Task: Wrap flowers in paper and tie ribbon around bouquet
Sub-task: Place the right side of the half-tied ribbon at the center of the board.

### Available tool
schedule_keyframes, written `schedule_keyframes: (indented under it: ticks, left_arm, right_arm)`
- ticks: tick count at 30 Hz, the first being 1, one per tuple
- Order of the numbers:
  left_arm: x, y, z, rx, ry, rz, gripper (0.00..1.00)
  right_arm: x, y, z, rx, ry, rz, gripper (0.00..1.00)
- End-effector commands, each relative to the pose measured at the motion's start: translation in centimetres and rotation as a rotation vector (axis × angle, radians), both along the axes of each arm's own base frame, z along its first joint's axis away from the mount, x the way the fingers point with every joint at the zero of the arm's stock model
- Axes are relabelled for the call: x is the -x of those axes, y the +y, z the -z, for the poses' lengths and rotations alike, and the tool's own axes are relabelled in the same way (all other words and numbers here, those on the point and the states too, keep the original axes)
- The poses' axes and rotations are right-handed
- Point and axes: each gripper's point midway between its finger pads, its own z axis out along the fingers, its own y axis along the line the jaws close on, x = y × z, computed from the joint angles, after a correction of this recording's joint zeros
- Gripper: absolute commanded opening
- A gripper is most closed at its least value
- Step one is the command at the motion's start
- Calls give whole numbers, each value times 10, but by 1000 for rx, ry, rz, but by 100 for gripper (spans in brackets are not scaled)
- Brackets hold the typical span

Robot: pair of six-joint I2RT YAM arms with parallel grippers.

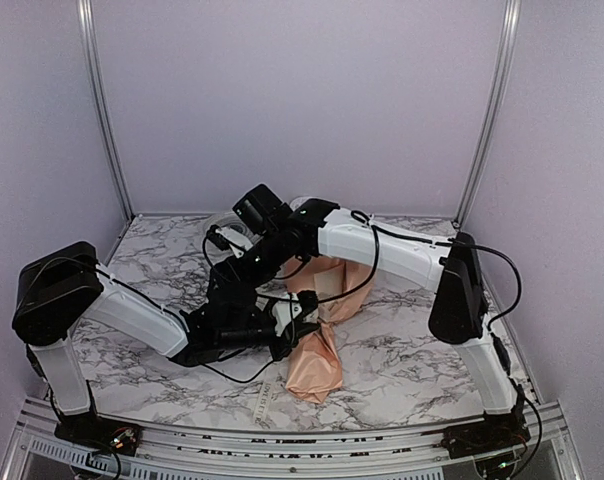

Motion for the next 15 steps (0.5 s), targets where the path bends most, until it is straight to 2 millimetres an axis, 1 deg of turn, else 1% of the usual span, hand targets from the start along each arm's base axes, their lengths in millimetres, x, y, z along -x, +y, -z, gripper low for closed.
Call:
schedule_keyframes:
  ticks: [1,3,4,5,7,8,9,11,13,15]
  left_arm:
    - [2,0,-6,-1,-14,7,0]
    - [1,0,-6,-3,-17,5,0]
    - [1,0,-7,-2,-16,6,0]
    - [2,-1,-8,0,-15,9,0]
    - [3,-1,-8,1,-17,12,0]
    - [2,0,-8,-2,-18,9,0]
    - [1,0,-8,-4,-22,6,0]
    - [1,1,-7,-6,-23,3,0]
    - [2,1,-6,-4,-13,8,0]
    - [4,1,-6,0,-4,12,0]
  right_arm:
    - [2,2,-104,-274,-37,-27,87]
    - [-30,-20,-84,-114,-124,147,88]
    - [-36,-25,-74,-63,-135,171,88]
    - [-30,-23,-65,-50,-109,135,86]
    - [6,-6,-60,-123,4,-50,81]
    - [20,-2,-61,-151,33,-110,80]
    - [25,-1,-65,-163,11,-119,80]
    - [26,-6,-86,-218,-50,-123,83]
    - [22,-17,-121,-327,-85,-117,84]
    - [8,-40,-161,-444,-127,-64,86]
